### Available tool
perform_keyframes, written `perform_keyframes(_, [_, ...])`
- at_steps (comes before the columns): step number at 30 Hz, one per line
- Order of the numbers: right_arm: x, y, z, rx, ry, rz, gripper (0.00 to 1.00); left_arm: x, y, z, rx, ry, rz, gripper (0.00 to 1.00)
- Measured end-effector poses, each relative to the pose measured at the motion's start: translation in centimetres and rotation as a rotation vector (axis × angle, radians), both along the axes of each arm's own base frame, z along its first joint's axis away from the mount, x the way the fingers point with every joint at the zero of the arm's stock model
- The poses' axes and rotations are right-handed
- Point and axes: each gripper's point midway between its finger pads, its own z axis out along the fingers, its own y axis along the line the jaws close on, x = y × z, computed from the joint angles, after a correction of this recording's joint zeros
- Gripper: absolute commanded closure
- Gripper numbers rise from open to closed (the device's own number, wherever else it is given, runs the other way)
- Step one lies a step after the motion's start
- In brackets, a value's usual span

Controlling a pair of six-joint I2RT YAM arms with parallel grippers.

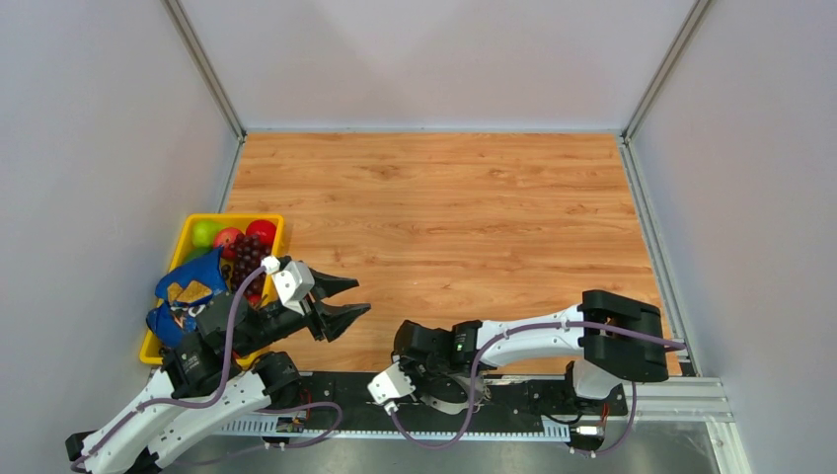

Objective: Put the keys on the keyring

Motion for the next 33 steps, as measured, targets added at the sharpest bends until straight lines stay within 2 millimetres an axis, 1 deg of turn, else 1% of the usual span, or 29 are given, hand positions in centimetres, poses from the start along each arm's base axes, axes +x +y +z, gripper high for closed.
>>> perform_keyframes(2, [0.1,0.1,0.0,-0.001,-0.002,-0.001,0.73,0.0,0.0,0.0,0.001,0.001,0.000,0.38])
perform_keyframes(5, [0.2,0.2,-0.1,-0.002,-0.006,-0.004,0.83,0.0,0.0,-0.1,0.003,0.001,0.000,0.38])
perform_keyframes(10, [0.3,0.3,-0.4,-0.016,-0.009,-0.008,0.90,0.0,0.0,-0.1,0.003,0.000,0.000,0.37])
perform_keyframes(12, [0.4,0.3,-0.4,-0.022,-0.011,-0.012,0.99,0.0,0.0,-0.1,0.003,0.000,0.000,0.37])
perform_keyframes(18, [0.5,0.2,-0.4,-0.038,-0.013,-0.019,1.00,0.0,0.0,-0.1,0.003,0.000,0.000,0.37])
perform_keyframes(24, [1.0,-0.3,-0.1,-0.061,-0.026,-0.044,1.00,0.0,0.0,-0.1,0.003,0.000,0.000,0.37])
perform_keyframes(26, [1.0,-0.5,0.4,-0.058,-0.026,-0.058,1.00,0.0,0.0,-0.1,0.003,0.000,0.000,0.37])
perform_keyframes(28, [1.1,-0.6,1.5,-0.035,-0.024,-0.073,1.00,0.0,0.0,-0.1,0.004,0.001,-0.001,0.37])
perform_keyframes(31, [1.0,-0.4,4.1,0.031,-0.015,-0.099,1.00,0.0,-0.1,-0.2,0.007,0.004,-0.007,0.37])
perform_keyframes(33, [1.0,-0.2,6.4,0.098,-0.006,-0.119,1.00,-0.2,-0.3,-0.2,0.008,0.004,-0.020,0.37])
